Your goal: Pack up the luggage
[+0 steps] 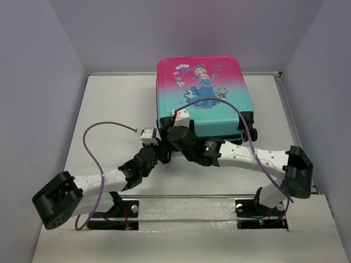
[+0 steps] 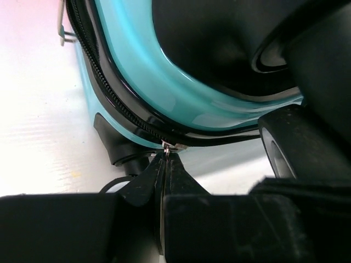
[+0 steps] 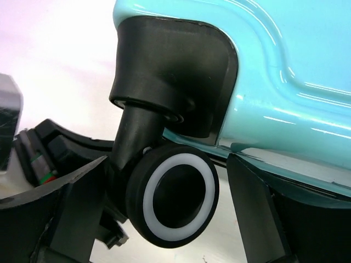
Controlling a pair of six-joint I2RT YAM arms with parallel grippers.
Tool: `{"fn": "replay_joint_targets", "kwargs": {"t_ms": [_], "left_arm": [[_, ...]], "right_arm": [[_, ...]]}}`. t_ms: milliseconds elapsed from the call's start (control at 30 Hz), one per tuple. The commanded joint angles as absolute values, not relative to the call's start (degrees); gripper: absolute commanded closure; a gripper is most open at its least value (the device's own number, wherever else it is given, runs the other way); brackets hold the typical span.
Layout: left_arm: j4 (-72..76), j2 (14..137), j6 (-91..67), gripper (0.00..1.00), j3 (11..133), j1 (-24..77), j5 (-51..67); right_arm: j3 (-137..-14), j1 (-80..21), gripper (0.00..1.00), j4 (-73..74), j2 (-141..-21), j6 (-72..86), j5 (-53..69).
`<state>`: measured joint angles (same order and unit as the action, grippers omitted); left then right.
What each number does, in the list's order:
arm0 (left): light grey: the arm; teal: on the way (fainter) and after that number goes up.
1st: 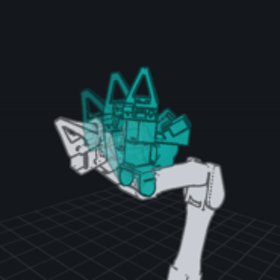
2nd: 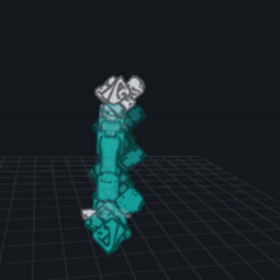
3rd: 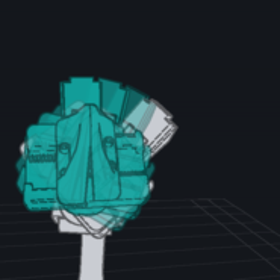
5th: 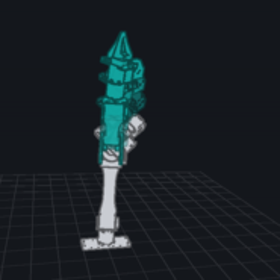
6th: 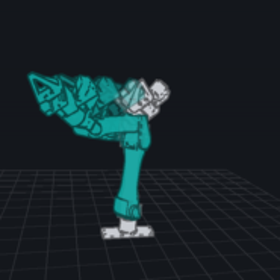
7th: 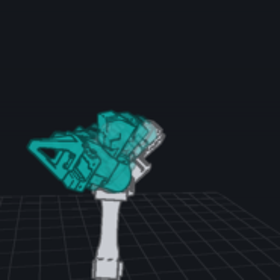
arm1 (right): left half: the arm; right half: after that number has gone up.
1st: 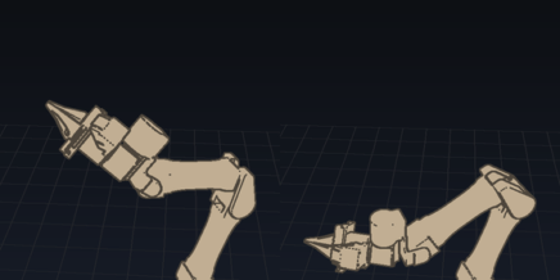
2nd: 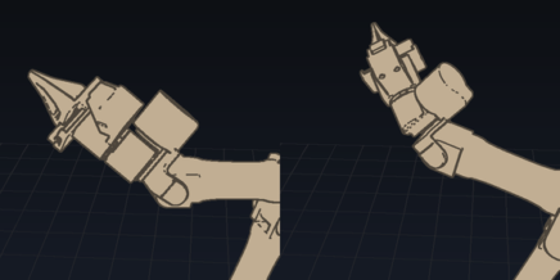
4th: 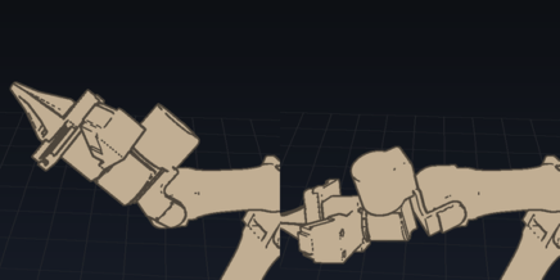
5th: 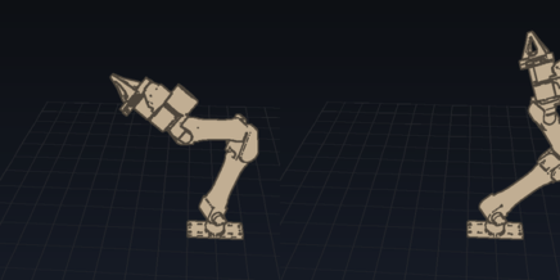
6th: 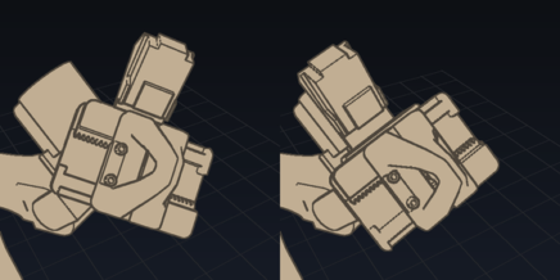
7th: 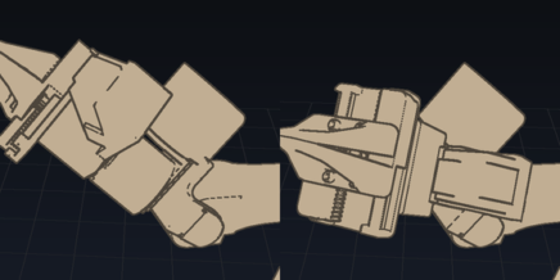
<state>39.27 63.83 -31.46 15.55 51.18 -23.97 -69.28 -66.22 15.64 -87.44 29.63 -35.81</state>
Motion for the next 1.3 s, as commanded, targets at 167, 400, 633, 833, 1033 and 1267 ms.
{"fn": "replay_joint_targets", "kwargs": {"t_ms": [167, 400, 633, 833, 1033, 1267], "left_arm": [[41.0, 55.3, -30.7, 0.94, 11.7, 50.4, -30.8], [37.6, 56.7, -30.8, 0.94, 13.3, 50.4, -31.3], [27.1, 55.2, -32.1, 0.94, 15.7, 49.2, -35.9], [17.0, 55.3, -37.0, 0.94, 20.1, 47.0, -41.5], [22.2, 54.1, -33.7, 0.94, 21.2, 36.8, -34.2], [30.3, 61.4, -32.5, 0.94, 27.7, 29.8, -18.8]], "right_arm": [[-79.0, -67.2, 0.19, 28.3, -91.8, 27.9, -46.0], [-82.9, -67.2, 0.91, 36.6, -94.1, 27.2, -49.3], [-78.8, -67.2, 0.93, 38.1, -87.9, 26.1, -49.2], [-71.9, -67.2, 0.93, 37.9, -77.4, 25.0, -47.6], [-67.9, -68.8, 0.93, 33.2, -73.3, 21.4, -37.4], [-68.1, -70.1, 0.93, 24.0, -79.6, 20.7, -29.2]]}}
